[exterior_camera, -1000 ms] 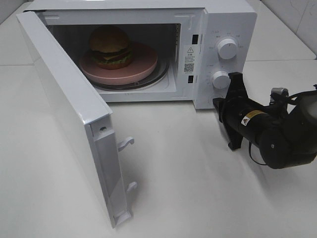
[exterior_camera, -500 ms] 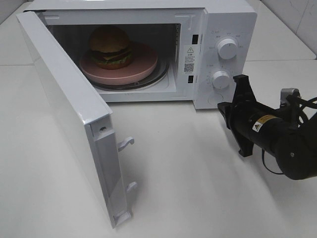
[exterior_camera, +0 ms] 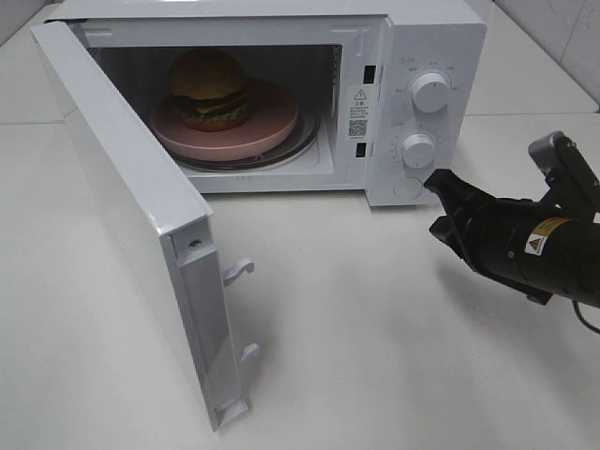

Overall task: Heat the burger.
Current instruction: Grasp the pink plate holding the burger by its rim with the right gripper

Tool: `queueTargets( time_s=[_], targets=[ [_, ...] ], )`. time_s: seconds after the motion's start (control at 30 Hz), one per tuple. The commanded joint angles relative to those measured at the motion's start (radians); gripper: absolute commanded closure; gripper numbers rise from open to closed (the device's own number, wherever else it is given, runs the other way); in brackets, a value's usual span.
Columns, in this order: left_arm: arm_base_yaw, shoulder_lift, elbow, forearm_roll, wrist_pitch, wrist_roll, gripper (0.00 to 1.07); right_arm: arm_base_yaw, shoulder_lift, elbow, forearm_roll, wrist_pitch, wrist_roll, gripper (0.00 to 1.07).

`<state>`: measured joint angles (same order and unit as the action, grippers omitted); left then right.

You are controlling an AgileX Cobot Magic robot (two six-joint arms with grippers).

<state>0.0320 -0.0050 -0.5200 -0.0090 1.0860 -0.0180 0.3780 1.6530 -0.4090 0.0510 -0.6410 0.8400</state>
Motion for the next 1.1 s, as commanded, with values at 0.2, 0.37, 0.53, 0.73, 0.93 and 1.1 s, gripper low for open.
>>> queueTargets(
  time_s=[0.2,0.37,0.53,0.73,0.93,1.1],
  targets=[
    [-0.001,-0.002,0.003,-0.002,-0.015,-0.001,0.05,0.003,-0.179,-0.017,0.019,0.397,-0.451,1.07],
    [-0.001,-0.002,0.003,-0.002,-0.015,-0.001,0.05,0.003,-0.214,-0.077,0.036,0.66,-0.676,1.07],
    [-0.001,-0.002,0.003,-0.002,-0.015,-0.001,0.05,0.003,-0.214,-0.163,0.036,0.859,-0.832,1.05],
    [-0.001,-0.002,0.003,-0.002,-0.015,-0.001,0.05,0.003,-0.214,-0.245,0.033,1.021,-0.978,0.98],
    [-0.001,-0.002,0.003,-0.002,-0.015,-0.001,0.05,0.003,-0.214,-0.313,0.033,1.178,-1.16,0.71],
    [-0.001,-0.002,0.003,-0.002,-0.015,-0.001,0.05,0.003,-0.214,-0.318,0.034,1.218,-1.29,0.44]
  ],
)
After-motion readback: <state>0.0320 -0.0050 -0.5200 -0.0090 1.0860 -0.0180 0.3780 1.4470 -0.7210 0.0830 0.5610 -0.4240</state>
